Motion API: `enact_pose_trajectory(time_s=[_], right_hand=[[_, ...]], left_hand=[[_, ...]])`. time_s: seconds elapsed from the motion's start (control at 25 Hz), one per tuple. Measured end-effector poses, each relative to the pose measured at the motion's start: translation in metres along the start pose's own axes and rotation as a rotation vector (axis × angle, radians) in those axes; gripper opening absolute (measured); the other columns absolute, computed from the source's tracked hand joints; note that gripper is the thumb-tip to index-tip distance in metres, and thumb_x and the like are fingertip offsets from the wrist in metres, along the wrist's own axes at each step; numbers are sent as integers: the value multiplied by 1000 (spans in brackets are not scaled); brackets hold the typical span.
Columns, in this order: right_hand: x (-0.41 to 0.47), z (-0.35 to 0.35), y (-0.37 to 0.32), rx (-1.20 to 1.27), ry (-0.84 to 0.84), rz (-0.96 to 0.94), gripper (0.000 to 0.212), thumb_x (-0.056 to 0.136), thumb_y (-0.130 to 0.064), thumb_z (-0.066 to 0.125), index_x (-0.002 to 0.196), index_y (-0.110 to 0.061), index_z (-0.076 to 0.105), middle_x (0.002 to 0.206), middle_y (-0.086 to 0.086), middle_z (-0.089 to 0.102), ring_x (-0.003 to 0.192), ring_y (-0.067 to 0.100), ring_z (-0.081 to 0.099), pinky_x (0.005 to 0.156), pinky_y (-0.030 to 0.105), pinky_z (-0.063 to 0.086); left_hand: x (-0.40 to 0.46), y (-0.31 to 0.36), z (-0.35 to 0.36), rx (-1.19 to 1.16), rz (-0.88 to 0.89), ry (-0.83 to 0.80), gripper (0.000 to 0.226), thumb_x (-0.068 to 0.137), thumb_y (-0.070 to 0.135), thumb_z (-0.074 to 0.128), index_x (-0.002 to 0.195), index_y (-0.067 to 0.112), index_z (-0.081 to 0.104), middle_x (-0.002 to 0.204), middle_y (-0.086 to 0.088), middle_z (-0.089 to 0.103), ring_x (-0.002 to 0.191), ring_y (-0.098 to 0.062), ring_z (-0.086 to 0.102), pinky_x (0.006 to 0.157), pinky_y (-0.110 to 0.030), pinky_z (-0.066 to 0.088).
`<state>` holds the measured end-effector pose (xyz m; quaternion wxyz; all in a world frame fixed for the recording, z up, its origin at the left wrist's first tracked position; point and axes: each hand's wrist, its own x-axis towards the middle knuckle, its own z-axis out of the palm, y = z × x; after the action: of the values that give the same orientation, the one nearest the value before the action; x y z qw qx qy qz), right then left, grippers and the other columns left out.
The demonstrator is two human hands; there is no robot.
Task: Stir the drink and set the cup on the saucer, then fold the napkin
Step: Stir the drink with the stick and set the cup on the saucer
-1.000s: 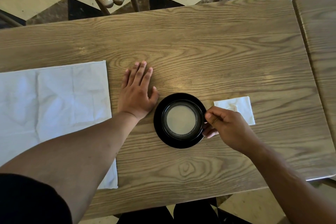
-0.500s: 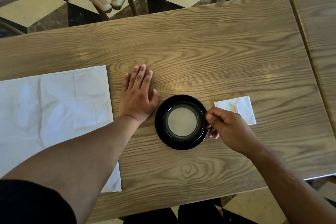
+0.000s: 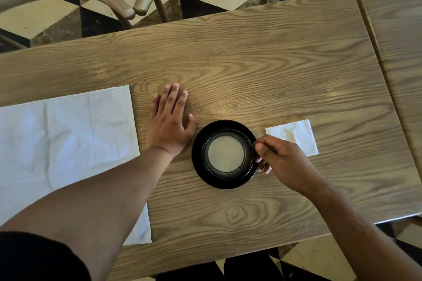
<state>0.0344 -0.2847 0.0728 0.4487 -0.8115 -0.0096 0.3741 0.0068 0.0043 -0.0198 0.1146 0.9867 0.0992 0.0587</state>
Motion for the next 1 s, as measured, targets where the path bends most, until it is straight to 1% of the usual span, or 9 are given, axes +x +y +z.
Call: enact_pose_trajectory(time_s=[0.28, 0.44, 0.6, 0.68, 0.72, 0.76, 0.8, 0.92, 1.0], right_hand=[[-2, 0, 2, 24, 14, 8, 21, 104, -20, 54, 93, -24, 72, 81, 5, 73, 68, 16, 71, 65, 29, 58], [-6, -1, 3, 71, 62, -3, 21, 105, -24, 51, 109, -29, 72, 82, 3, 75, 72, 19, 72, 68, 35, 60], [-12, -1, 17, 55, 184, -19, 22, 105, -27, 51, 118, -29, 68, 87, -6, 76, 80, 8, 73, 77, 38, 61], [-16, 4, 28, 11, 243, -22, 23, 103, -26, 53, 120, -30, 69, 93, -13, 76, 90, 1, 71, 85, 29, 57], [-20, 7, 32, -8, 259, -16, 24, 102, -24, 55, 119, -29, 70, 97, -15, 76, 93, -2, 69, 86, 19, 53], [-24, 11, 34, -30, 268, -12, 24, 101, -20, 56, 118, -29, 70, 100, -16, 74, 94, -3, 67, 84, 9, 48], [-28, 15, 36, -50, 271, -19, 26, 99, -17, 57, 117, -29, 71, 105, -16, 73, 95, -4, 66, 82, 3, 44], [-41, 28, 43, -115, 251, -71, 33, 93, -8, 60, 111, -34, 69, 110, -18, 65, 96, -10, 62, 81, 3, 43], [-46, 35, 51, -151, 234, -93, 32, 90, -5, 61, 109, -30, 70, 107, -17, 61, 96, -8, 60, 81, 9, 47]], left_hand=[[0, 0, 1, -7, -2, 6, 63, 95, 38, 41, 151, 10, 47, 164, -13, 36, 156, -29, 26, 127, -51, 19], [-1, 1, 1, -3, 2, -2, 63, 96, 38, 40, 151, 10, 46, 164, -13, 36, 156, -29, 26, 128, -50, 18], [0, 2, -3, -1, -5, -32, 64, 96, 39, 38, 153, 10, 44, 166, -12, 33, 157, -28, 23, 129, -49, 15], [0, 4, -6, 13, -17, -87, 67, 97, 41, 34, 156, 11, 37, 168, -11, 27, 159, -27, 17, 130, -47, 11], [0, 5, -8, 29, -25, -128, 68, 97, 42, 30, 159, 12, 31, 170, -10, 22, 160, -26, 13, 130, -46, 8], [0, 6, -10, 50, -31, -169, 70, 98, 43, 26, 161, 13, 25, 172, -9, 16, 160, -25, 8, 130, -46, 6], [1, 7, -11, 71, -37, -207, 71, 98, 44, 21, 162, 13, 19, 173, -8, 10, 161, -24, 2, 131, -46, 4], [1, 6, -17, 81, -48, -301, 73, 99, 47, 9, 164, 14, 7, 174, -7, -2, 160, -21, -8, 131, -45, -2], [-6, 7, -21, 61, -63, -336, 70, 102, 47, 10, 164, 15, 5, 174, -5, -3, 160, -20, -9, 131, -44, -3]])
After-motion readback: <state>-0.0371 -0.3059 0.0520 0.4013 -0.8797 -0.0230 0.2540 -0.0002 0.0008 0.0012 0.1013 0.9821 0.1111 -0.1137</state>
